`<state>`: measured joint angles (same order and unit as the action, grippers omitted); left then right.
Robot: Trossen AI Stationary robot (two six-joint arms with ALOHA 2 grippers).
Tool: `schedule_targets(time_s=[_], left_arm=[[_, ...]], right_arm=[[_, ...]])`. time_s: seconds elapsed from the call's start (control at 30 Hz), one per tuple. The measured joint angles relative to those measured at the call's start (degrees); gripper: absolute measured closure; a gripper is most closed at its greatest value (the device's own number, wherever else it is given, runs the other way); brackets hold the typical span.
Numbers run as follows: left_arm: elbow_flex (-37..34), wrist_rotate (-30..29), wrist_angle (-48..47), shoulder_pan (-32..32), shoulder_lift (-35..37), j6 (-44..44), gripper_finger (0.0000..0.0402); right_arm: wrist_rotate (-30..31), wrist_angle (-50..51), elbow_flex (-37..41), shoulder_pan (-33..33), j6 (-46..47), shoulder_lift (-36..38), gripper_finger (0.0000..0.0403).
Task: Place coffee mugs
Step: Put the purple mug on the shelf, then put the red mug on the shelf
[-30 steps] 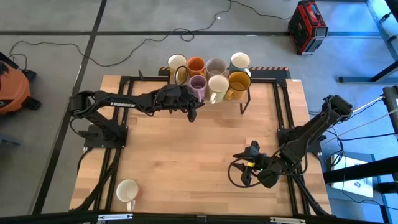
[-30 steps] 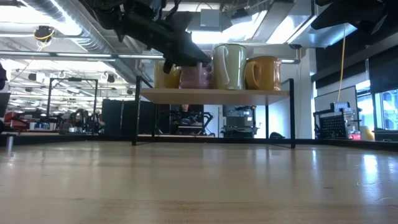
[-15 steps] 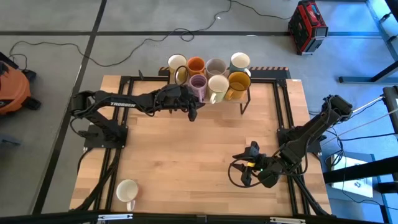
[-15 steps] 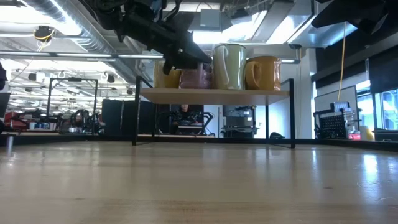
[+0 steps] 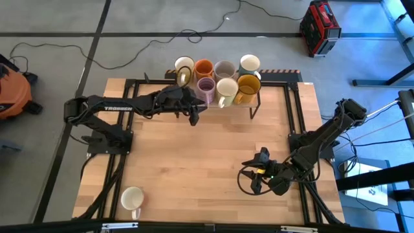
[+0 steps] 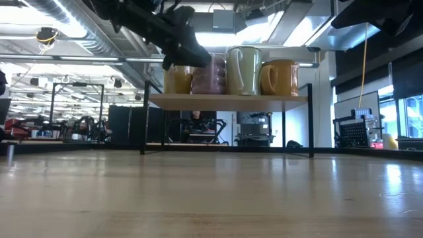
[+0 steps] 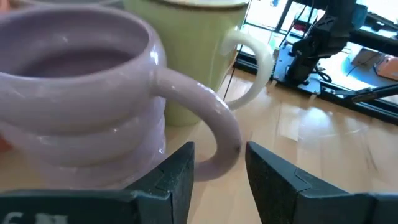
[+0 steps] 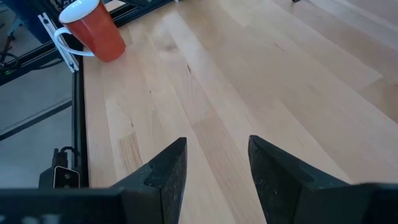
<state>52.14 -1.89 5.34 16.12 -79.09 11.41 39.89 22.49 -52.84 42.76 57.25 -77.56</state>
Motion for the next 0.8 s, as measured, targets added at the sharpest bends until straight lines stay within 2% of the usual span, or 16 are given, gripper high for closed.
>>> schedule_targets(time_s=[0.3, 0.43, 0.6, 0.8], left_arm=[[0.0, 0.2, -5.4, -0.6, 6.4, 0.3, 0.0264], [0.0, 5.1, -8.4, -3.1, 9.7, 0.6, 0.0264], [0.0, 8.9, -12.3, -9.7, 12.0, 3.8, 0.0264], [0.0, 8.0, -14.2, -20.5, 12.7, 8.2, 0.0264]], right_arm=[[0.0, -0.1, 0.0, 0.0, 0.0, 0.0, 0.0243], [0.0, -0.1, 0.0, 0.0, 0.0, 0.0, 0.0243], [0.0, 0.0, 0.0, 0.0, -0.3, 0.0, 0.0243], [-0.3, 0.1, 0.0, 0.0, -1.7, 0.0, 0.0243]])
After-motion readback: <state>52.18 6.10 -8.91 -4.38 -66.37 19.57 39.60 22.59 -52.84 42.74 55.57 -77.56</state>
